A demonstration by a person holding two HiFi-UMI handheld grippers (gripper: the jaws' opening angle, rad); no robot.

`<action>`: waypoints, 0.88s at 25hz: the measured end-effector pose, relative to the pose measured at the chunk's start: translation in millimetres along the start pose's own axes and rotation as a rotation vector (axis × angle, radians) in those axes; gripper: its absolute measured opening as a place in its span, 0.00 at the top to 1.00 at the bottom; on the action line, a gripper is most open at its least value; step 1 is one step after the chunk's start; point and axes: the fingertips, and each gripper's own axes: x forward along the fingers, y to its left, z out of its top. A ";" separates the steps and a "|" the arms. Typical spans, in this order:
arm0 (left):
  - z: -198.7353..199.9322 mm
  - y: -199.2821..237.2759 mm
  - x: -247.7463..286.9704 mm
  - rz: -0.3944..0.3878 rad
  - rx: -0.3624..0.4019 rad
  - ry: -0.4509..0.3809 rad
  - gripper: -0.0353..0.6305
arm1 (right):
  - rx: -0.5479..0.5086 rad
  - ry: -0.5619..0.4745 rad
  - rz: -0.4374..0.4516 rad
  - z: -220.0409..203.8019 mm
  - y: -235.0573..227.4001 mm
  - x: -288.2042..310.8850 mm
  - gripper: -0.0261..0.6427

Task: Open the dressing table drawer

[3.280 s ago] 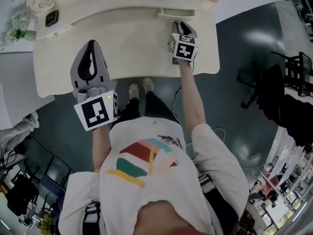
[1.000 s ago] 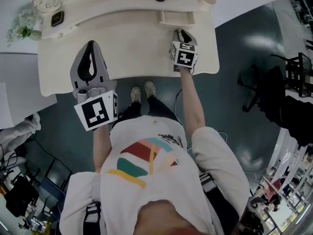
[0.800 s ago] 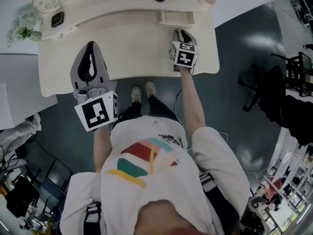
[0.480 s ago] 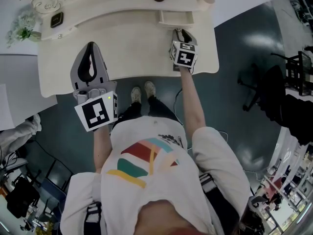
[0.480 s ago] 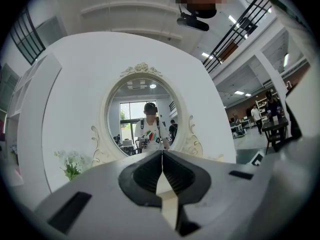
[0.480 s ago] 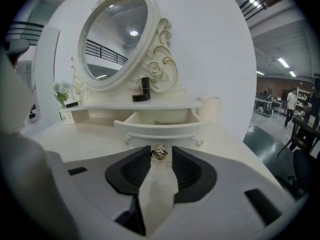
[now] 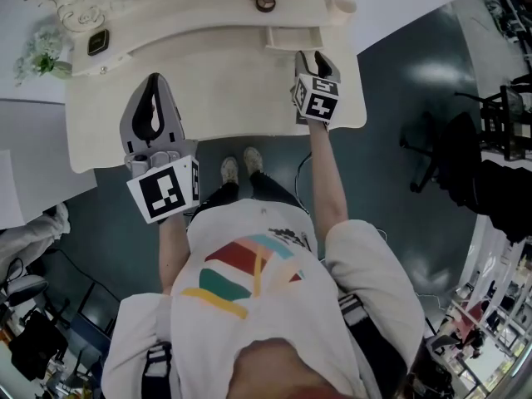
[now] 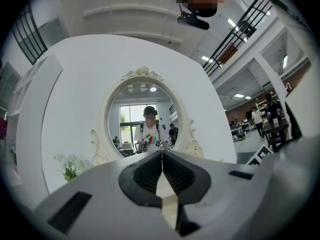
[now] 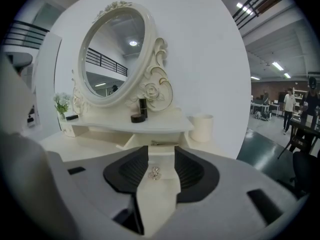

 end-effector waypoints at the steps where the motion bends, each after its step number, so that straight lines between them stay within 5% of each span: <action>1: 1.8 0.3 0.3 -0.001 -0.001 -0.005 0.94 | -0.004 -0.013 -0.002 7.3 -0.4 -2.0 0.74; 22: 42.9 17.1 -1.1 0.016 -0.046 -0.101 0.94 | -0.192 -0.453 0.029 196.4 73.6 -121.5 0.94</action>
